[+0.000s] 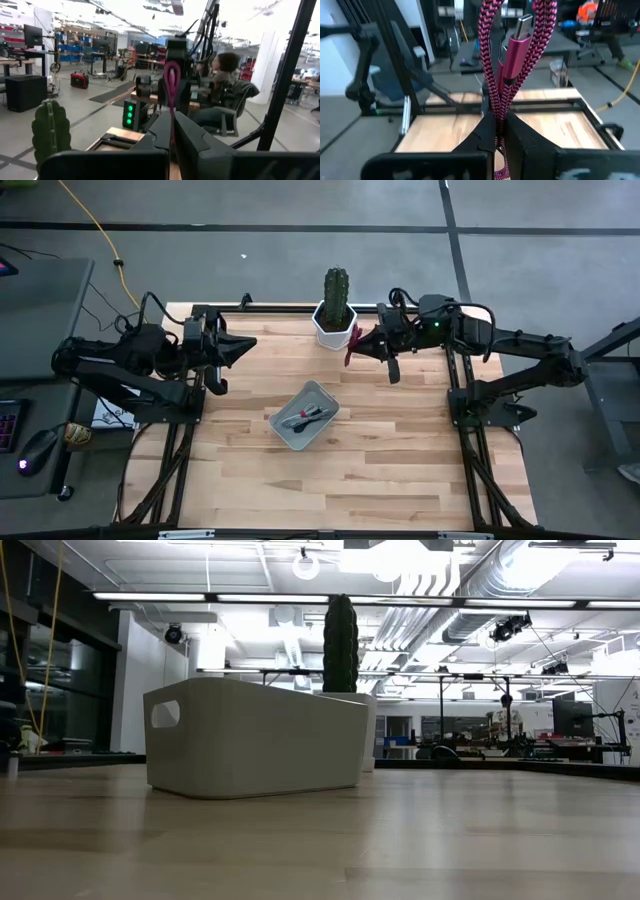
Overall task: Pick and place USB-C Cables
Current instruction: Put the pink and black charger cable into the gray bin
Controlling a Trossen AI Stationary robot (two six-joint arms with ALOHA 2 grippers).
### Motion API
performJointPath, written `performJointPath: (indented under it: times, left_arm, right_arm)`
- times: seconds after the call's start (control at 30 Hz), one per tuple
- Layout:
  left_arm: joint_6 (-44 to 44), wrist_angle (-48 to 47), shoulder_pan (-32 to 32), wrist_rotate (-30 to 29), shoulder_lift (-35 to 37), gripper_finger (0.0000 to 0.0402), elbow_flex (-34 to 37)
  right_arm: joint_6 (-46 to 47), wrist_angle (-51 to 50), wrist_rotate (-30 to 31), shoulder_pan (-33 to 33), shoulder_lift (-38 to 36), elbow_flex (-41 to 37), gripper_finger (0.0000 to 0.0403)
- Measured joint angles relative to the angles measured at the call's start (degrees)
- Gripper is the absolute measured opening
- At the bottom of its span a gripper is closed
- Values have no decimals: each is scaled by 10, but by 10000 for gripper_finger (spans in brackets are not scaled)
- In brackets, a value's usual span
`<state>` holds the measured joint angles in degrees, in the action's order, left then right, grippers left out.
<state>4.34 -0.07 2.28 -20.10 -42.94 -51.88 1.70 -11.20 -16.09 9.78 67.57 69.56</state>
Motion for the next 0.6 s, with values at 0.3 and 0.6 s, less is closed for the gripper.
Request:
performJointPath:
  times: [0.3, 0.6]
  left_arm:
    - [0, -14, 0, 0, 0, 0, 0]
    - [0, -14, 0, 0, 0, 0, 0]
  right_arm:
    - [20, 91, -6, 0, 0, 0, 4]
    - [24, 107, -7, -1, 0, 0, 4]
